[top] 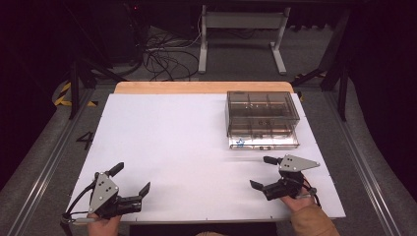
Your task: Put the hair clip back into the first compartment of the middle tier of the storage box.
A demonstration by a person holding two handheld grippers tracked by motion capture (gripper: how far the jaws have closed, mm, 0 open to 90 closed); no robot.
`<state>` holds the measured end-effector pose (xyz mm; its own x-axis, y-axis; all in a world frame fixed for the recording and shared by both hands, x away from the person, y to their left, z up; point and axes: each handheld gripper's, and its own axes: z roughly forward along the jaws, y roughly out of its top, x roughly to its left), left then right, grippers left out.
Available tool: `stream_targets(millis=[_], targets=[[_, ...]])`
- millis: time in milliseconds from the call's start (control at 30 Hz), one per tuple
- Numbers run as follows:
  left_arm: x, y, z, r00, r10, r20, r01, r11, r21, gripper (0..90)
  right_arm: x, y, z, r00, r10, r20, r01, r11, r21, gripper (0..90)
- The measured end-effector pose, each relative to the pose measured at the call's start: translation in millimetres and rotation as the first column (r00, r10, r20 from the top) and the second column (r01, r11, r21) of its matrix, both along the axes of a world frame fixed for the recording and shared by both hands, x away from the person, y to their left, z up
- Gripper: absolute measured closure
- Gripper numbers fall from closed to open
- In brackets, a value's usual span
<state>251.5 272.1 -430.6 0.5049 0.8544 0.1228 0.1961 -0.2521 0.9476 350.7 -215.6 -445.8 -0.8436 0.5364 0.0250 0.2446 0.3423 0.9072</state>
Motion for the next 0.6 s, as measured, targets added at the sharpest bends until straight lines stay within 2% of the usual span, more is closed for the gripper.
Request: stream_targets(millis=[433, 500, 600], targets=[[-2.6, 1.4, -1.8, 1.0, 0.003, -0.009, -0.003, 1.0, 0.002, 2.4, -9.1, -1.7, -17.2, 0.9992, 0.014, -0.037, -0.014, 1.0, -0.001, 1.1], [-2.8, 1.8, -1.9, 1.0, 0.002, -0.009, -0.002, 1.0, -0.007, 2.3, -8.8, -1.1, -17.3, 0.9994, 0.011, -0.032, -0.011, 1.0, 0.0, 1.1], [-1.8, 1.0, -2.4, 1.0, -0.002, -0.009, 0.002, 1.0, 0.002, 2.3, -7.9, 0.8, -16.7, 0.9996, 0.014, -0.023, -0.014, 1.0, 0.001, 1.1]])
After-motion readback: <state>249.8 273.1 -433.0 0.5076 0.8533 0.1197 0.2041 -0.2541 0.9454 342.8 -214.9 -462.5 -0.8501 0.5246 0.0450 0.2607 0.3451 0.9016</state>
